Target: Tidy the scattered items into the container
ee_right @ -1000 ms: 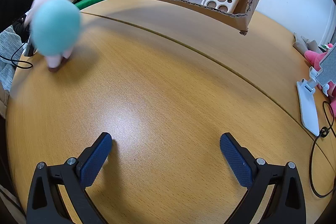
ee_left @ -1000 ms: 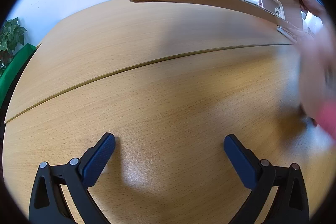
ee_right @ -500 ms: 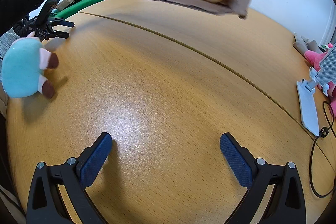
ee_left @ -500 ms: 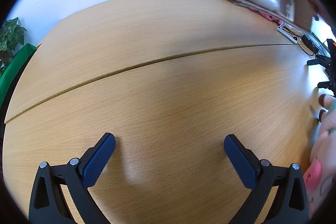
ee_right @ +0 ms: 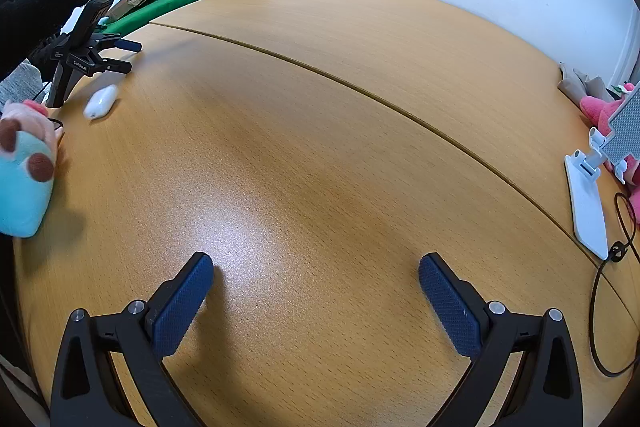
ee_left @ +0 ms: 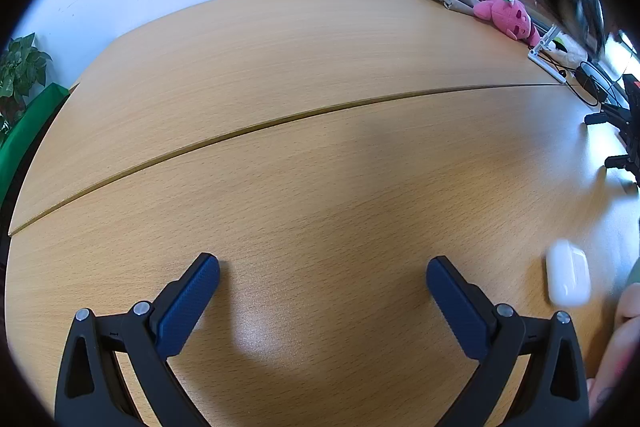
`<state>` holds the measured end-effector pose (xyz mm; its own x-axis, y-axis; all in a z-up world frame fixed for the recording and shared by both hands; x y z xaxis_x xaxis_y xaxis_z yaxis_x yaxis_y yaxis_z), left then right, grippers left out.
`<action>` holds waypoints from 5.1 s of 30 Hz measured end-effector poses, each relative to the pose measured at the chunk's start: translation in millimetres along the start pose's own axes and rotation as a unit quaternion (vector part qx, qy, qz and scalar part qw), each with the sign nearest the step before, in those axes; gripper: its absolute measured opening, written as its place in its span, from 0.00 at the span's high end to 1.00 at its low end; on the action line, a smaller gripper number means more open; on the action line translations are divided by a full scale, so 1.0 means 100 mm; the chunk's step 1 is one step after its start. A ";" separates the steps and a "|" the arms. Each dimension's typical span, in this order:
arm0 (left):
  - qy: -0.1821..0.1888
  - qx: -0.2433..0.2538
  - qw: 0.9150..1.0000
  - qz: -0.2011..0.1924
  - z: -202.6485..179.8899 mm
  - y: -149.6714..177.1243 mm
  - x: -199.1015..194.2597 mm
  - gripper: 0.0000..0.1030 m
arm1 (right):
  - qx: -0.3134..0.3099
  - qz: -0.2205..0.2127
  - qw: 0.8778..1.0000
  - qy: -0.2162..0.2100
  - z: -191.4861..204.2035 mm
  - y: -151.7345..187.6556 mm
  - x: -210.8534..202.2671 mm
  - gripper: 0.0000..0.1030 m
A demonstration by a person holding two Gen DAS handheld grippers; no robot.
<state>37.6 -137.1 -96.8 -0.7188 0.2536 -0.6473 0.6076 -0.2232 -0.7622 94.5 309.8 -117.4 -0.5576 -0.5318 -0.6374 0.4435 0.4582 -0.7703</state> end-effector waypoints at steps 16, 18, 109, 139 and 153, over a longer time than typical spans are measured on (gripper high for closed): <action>0.000 0.000 1.000 0.000 0.00 -0.01 -0.01 0.00 | 0.004 0.000 1.000 0.006 0.00 -0.01 0.00 0.00; 0.000 0.000 1.000 0.000 0.00 -0.01 -0.01 0.00 | 0.004 0.000 1.000 0.006 0.01 -0.01 0.00 0.00; 0.102 -0.100 0.988 -0.053 -1.36 0.14 -1.51 0.01 | 0.076 0.003 0.993 0.095 0.10 0.04 -0.05 0.00; 0.209 -0.095 0.973 0.009 -1.90 0.40 -1.02 0.08 | 0.190 -0.058 0.976 -0.093 1.82 -0.60 -0.19 0.00; 0.206 -0.096 0.974 -0.023 -1.82 0.17 -1.08 0.21 | 0.198 -0.052 0.973 -0.102 2.08 -0.78 -0.10 0.17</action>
<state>187.2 3.1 -40.8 -0.5746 0.6234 -0.5304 0.6587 -0.0324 -0.7517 211.8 131.2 -55.4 -0.4812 -0.7097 -0.5146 0.6502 0.1047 -0.7525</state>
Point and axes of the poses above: each gripper's, at about its wrist camera, not at the fingertips, and x roughly the way its jaws point, z to its left, y to its underside, the point moved 6 cm from there along x, roughly the way its jaws point, and after that the axes turned 14 degrees about -z, right-handed, at the moved point
